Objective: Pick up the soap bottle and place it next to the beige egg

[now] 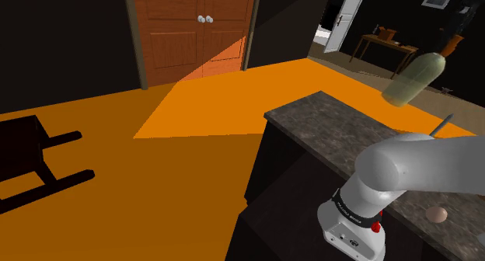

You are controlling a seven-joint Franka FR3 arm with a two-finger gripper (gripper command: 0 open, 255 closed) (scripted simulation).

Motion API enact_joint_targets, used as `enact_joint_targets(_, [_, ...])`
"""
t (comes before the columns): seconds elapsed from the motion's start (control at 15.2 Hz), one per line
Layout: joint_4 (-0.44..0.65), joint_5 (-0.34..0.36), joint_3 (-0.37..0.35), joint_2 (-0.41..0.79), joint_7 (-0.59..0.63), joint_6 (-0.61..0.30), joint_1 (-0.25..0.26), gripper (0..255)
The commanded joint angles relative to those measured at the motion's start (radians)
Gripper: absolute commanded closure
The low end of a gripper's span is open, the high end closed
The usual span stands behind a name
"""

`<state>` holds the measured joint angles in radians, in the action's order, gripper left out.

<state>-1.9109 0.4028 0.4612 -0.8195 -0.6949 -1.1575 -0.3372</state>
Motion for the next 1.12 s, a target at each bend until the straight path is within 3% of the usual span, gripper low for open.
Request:
enact_joint_targets(0.0, [0.002,0.021,-0.001,-0.041,-0.028,0.038,-0.017,255])
enact_joint_targets(0.53, [-0.012,0.128,0.010,-0.214,-0.159,0.167,-0.090,255])
enact_joint_targets(1.06, [0.042,0.269,0.039,-0.340,-0.335,0.297,-0.141,255])
